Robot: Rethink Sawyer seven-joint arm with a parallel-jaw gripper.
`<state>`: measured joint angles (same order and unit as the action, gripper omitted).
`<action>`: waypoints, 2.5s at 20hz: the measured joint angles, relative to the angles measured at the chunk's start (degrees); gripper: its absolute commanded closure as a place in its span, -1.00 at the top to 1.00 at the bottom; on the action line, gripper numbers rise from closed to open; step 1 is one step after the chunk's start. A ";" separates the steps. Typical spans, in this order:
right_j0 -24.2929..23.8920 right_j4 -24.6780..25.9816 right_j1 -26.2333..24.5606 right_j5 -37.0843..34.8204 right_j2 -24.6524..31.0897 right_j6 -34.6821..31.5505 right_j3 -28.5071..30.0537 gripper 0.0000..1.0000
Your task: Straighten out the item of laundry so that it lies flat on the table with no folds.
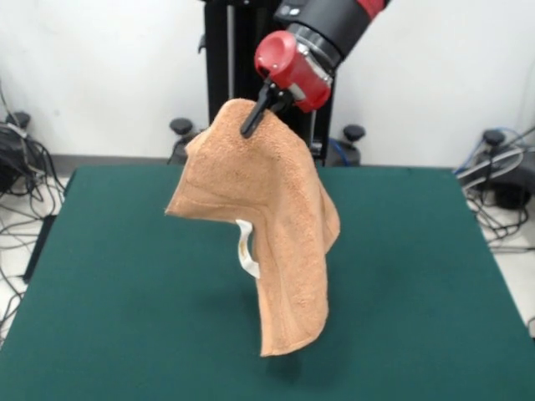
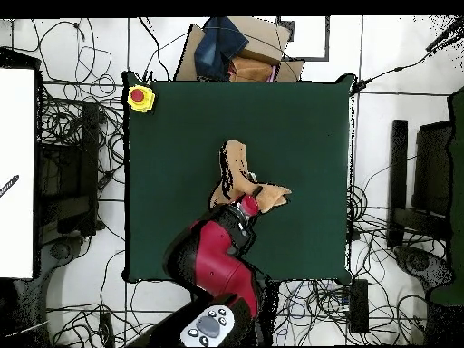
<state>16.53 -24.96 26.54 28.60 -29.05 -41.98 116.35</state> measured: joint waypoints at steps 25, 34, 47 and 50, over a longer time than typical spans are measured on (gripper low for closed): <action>-1.39 -0.01 -4.68 0.01 0.76 0.00 -0.04 -1.00; -3.63 -0.02 -6.95 0.02 1.99 0.00 -0.05 -1.00; -7.04 0.81 -8.11 -4.92 5.89 0.00 -0.07 -1.00; -7.80 0.93 -8.36 -6.79 6.45 0.00 -0.07 -1.00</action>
<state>8.73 -24.04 18.19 21.81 -22.60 -41.98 116.27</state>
